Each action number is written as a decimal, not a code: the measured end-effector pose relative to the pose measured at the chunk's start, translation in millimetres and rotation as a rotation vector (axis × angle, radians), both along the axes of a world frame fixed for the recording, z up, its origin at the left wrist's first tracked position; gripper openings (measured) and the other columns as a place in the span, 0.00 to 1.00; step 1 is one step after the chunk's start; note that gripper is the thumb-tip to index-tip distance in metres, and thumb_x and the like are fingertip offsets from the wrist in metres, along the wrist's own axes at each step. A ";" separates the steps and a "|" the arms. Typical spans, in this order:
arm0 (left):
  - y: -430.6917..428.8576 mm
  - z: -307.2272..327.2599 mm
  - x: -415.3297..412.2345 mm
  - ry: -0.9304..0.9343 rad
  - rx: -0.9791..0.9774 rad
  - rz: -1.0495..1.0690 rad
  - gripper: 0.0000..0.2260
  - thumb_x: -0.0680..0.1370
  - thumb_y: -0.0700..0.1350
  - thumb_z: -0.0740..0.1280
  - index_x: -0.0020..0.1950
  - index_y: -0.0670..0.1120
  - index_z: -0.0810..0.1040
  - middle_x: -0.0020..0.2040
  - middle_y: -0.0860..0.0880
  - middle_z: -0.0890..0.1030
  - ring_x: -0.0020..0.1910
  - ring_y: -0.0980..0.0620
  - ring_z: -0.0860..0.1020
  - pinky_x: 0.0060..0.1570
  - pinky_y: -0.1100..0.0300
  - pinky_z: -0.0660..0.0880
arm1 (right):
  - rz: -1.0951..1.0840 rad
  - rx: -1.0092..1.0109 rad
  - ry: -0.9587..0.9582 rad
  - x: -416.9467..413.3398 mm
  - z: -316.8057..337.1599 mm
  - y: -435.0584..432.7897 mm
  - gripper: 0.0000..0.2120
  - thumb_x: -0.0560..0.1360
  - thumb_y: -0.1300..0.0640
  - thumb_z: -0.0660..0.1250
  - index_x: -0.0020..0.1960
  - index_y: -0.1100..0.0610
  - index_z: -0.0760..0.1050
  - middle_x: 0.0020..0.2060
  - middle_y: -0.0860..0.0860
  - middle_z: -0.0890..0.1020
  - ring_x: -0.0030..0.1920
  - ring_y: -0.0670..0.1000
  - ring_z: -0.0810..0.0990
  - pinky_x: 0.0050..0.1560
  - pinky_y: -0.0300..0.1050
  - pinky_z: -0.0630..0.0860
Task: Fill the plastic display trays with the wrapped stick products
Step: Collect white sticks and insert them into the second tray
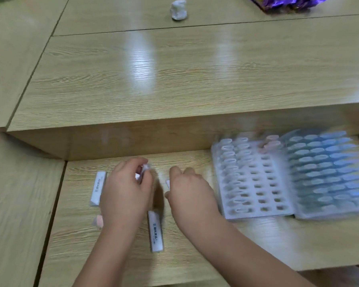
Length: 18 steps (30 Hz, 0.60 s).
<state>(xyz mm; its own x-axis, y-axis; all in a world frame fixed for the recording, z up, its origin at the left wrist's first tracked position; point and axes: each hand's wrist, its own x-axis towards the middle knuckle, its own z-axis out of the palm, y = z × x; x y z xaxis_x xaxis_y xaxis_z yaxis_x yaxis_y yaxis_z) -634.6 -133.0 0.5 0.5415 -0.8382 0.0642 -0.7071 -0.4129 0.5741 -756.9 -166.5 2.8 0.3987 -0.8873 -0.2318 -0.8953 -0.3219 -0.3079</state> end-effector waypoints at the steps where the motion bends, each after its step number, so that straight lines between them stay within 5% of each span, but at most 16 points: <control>1: 0.9 4.0 -3.2 0.028 -0.020 0.006 0.05 0.78 0.47 0.69 0.51 0.54 0.82 0.45 0.56 0.83 0.41 0.51 0.79 0.39 0.55 0.74 | -0.004 0.020 -0.023 -2.7 2.4 -0.1 0.13 0.79 0.59 0.65 0.61 0.56 0.68 0.55 0.56 0.76 0.54 0.58 0.78 0.45 0.48 0.72; 4: 2.2 19.4 -13.8 0.166 -0.072 0.021 0.03 0.77 0.49 0.70 0.46 0.58 0.83 0.39 0.59 0.83 0.36 0.58 0.80 0.38 0.56 0.76 | -0.029 0.079 -0.171 -15.5 17.1 1.5 0.10 0.78 0.57 0.63 0.59 0.51 0.72 0.52 0.53 0.77 0.52 0.56 0.78 0.41 0.45 0.68; 7: 1.5 40.3 -25.1 0.358 -0.162 -0.005 0.04 0.76 0.50 0.72 0.45 0.61 0.83 0.38 0.63 0.82 0.35 0.62 0.79 0.31 0.69 0.72 | -0.054 -0.007 -0.413 -43.7 39.1 -1.4 0.05 0.78 0.49 0.62 0.52 0.46 0.74 0.43 0.44 0.78 0.43 0.46 0.77 0.39 0.45 0.73; 11: -4.3 72.0 -51.0 0.480 -0.291 -0.120 0.04 0.76 0.49 0.74 0.46 0.59 0.84 0.40 0.61 0.84 0.39 0.62 0.81 0.36 0.73 0.74 | -0.169 -0.147 -0.734 -109.6 74.6 -21.8 0.11 0.75 0.47 0.69 0.56 0.39 0.74 0.43 0.29 0.77 0.42 0.35 0.79 0.39 0.25 0.72; 18: -14.2 72.4 -117.8 0.496 -0.192 -0.326 0.05 0.75 0.51 0.74 0.48 0.61 0.83 0.32 0.55 0.80 0.30 0.56 0.76 0.29 0.68 0.72 | -0.283 -0.064 -0.842 -179.6 54.4 -53.0 0.07 0.71 0.50 0.74 0.46 0.38 0.80 0.41 0.37 0.83 0.41 0.40 0.83 0.39 0.28 0.76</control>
<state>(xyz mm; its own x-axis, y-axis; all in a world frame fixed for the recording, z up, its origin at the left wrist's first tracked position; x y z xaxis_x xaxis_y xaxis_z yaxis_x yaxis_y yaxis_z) -752.5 -147.3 72.8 0.2638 -0.9639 0.0363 -0.4099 -0.0779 0.9088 -936.6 -219.5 57.1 0.1789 -0.9795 0.0924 -0.4292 -0.1622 -0.8886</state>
